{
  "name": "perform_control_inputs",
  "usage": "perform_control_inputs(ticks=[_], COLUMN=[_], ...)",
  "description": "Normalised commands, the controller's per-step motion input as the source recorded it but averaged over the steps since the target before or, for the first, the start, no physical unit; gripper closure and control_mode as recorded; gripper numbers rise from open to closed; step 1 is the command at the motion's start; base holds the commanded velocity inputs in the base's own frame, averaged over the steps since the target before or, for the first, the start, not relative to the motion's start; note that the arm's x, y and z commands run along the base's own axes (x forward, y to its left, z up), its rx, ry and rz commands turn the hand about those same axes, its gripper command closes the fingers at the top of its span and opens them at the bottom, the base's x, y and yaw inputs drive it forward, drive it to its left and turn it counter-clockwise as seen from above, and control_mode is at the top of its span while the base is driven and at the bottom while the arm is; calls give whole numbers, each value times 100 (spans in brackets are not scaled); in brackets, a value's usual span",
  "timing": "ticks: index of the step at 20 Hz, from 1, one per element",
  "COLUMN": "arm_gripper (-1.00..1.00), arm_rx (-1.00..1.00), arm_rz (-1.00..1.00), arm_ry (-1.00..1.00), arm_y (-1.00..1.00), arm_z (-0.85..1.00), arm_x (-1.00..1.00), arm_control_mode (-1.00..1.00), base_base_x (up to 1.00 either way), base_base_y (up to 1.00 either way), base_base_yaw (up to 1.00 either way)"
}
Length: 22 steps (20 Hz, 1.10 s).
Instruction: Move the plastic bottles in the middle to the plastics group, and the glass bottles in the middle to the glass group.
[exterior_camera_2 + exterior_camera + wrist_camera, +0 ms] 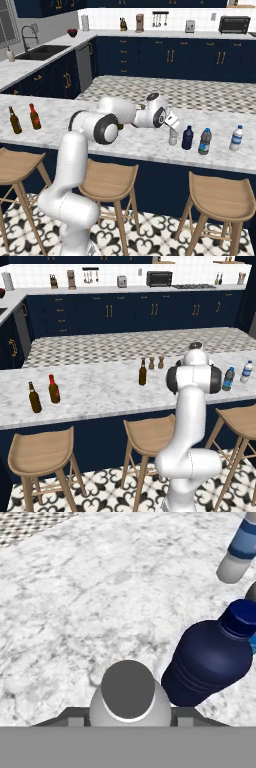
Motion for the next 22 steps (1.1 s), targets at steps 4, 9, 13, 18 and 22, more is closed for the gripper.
perform_control_inputs(ticks=[4, 9, 13, 18, 22], arm_gripper=[100, -100, -100, -100, -100], arm_rx=[0, 0, 0, 0, 0], arm_rz=[-6, -1, 0, 0, 0], arm_ry=[-1, 0, 0, 0, 0], arm_y=[-26, -7, 0, 0, 0], arm_z=[0, 0, 0, 0, 4], arm_x=[29, 0, 0, 0, 0], arm_control_mode=[-100, -100, -100, -100, -100], base_base_x=[0, 0, 0, 0, 0], base_base_y=[0, 0, 0, 0, 0], base_base_yaw=[0, 0, 0, 0, 0])
